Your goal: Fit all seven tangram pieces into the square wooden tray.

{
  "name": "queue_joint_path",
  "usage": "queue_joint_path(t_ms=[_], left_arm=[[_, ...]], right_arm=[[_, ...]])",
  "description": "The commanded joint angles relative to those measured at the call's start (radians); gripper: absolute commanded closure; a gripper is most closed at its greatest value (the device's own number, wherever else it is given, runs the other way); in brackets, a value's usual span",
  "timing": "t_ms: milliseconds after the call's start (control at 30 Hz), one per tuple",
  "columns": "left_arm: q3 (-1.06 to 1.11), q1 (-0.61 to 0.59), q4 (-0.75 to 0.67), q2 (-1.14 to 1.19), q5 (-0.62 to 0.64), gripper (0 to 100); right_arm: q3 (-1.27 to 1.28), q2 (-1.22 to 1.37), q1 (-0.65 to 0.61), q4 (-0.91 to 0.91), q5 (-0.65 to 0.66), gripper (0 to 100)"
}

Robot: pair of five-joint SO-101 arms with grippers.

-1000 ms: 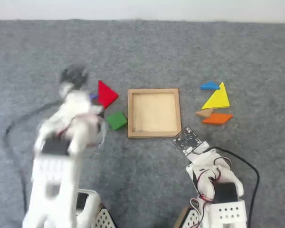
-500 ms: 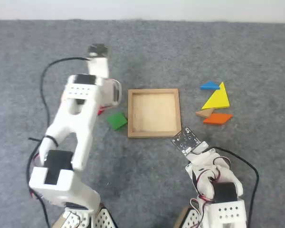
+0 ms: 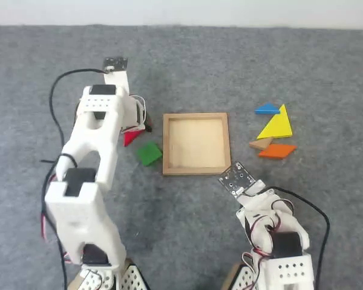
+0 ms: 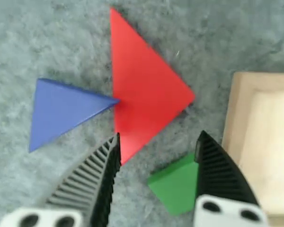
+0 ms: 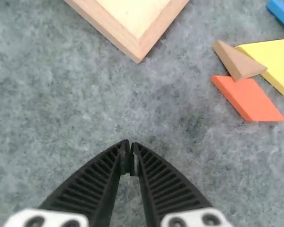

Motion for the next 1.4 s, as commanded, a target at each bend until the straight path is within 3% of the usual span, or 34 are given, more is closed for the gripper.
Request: queue_joint_path(t_ms=[0,433,567,933,1367], left_arm=[[-0.173,-0.009,0.080,0.084,0.003,75],[-0.630,-0.014,0.247,0.358,-0.026,74],[-0.670,-0.014,0.256,0.391,-0.005,70],[-0.763,-0.015,0.301,0.471,0.089,70],[-0.762,-0.031,0.328,0.473,0.095,70]], right_arm=[[-0.006,0.010,-0.007,-0.019,0.011,99.0],[-0.006,0.010,-0.007,-0.019,0.011,99.0],[-0.006,0.010,-0.007,-0.019,0.011,99.0],[-0.006,0.010,-0.008,-0.019,0.011,99.0],[-0.006,0.010,-0.008,-0.019,0.009,99.0]])
